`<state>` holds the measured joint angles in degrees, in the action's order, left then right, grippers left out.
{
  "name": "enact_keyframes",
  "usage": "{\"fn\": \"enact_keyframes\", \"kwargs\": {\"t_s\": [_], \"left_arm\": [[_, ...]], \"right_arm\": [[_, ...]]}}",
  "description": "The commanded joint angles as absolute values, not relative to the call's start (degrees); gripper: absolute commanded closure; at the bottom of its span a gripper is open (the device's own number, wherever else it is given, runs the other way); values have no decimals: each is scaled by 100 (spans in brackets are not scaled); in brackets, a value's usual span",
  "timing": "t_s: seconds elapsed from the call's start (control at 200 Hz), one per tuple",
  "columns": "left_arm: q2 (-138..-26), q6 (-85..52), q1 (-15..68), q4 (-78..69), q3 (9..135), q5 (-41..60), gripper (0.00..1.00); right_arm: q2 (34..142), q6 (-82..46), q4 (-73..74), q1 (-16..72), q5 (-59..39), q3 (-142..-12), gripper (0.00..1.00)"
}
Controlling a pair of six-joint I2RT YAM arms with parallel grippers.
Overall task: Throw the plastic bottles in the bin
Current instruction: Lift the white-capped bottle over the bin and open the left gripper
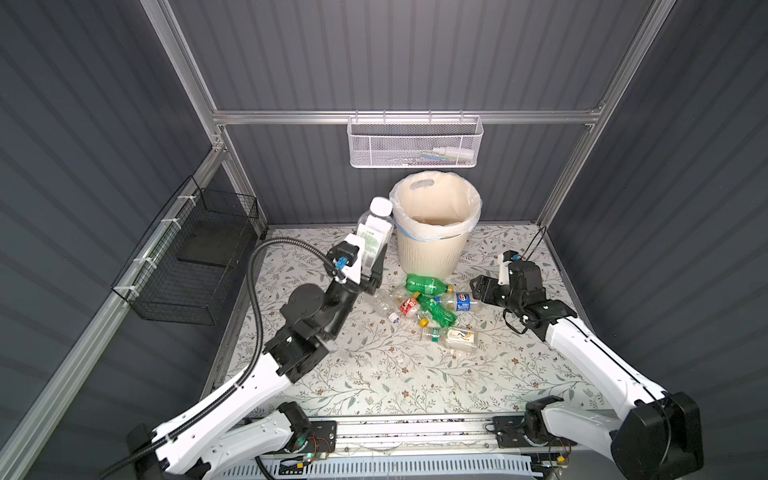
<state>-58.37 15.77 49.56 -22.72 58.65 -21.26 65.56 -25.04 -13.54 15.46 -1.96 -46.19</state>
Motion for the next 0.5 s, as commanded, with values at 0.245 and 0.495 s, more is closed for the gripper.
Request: {"fn": "enact_keyframes", "kwargs": {"t_s": [0.245,0.495], "left_arm": [[-11505,173,4010,2745,14556,-517,0],[-10070,139,3915,1194,11923,-869,0]], "right_arm": [[6559,-2345,-1659,1858,-46,-4834,17],[6648,-1810,-2082,1879,-540,-4844,10]]}}
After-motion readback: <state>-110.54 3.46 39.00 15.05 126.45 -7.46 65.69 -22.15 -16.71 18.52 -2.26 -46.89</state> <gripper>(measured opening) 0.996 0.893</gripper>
